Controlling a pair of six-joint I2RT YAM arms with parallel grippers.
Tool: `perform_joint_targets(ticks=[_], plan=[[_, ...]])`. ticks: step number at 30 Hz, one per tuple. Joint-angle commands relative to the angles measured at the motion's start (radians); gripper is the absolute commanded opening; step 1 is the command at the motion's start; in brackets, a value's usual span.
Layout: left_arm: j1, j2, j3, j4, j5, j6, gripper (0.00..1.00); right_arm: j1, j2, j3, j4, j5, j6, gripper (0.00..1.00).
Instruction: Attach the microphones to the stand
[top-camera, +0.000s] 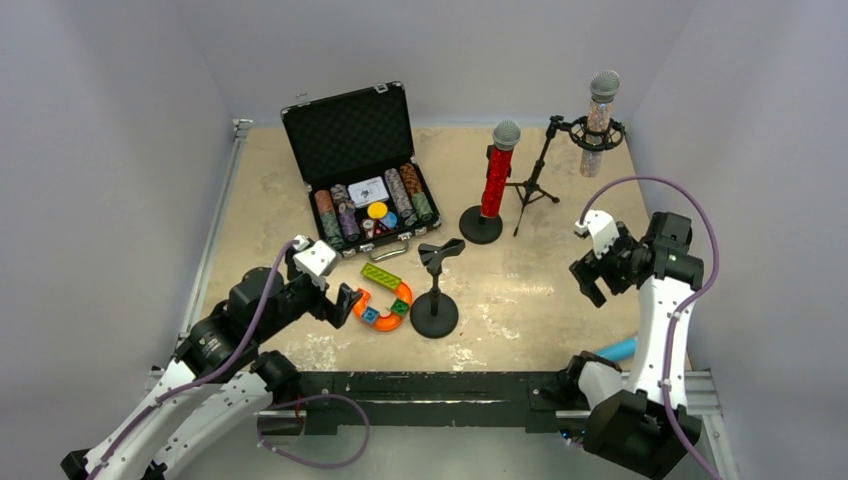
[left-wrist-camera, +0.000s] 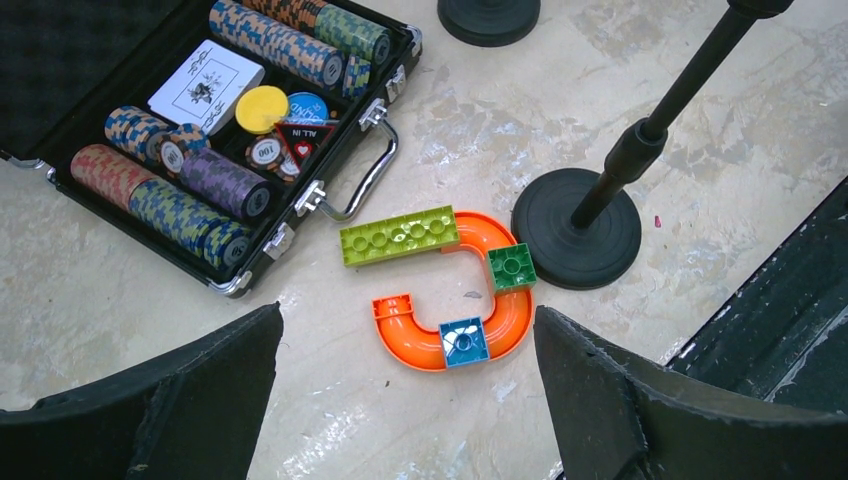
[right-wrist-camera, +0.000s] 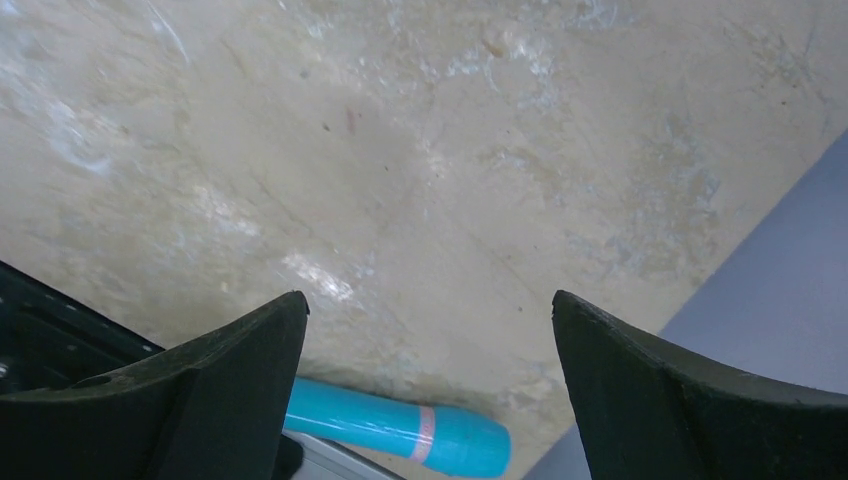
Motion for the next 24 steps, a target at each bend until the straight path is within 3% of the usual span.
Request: perform_joint_targets(ticks=[1,6,11,20,24], plan=[[0.006,-0.011,-0.005,0.047,-0.017,0.010,0.99,-0.046,0.005,-0.052,-0.022,0.187,-0.257,0.95],[0.012,-0.009,-0.004,0.047,-0.018,0.011,0.99,-0.227,-0.015,-0.132,0.029,0.236,-0.674,0.95],[0.018,-0.007,-0.004,0.047,-0.018,0.011,0.99,-0.385,0.077,-0.107,-0.085,0.192,-1.093,0.94],[0.019,-0.006,-0.007,0.051,-0.019,0.009,0.99,-0.403,0.127,-0.300,0.110,0.315,-1.324,0.92],[0.022,-0.003,-0.009,0.052,-0.019,0.008,0.99,-0.403,0.121,-0.336,0.102,0.335,-1.350,0.89]])
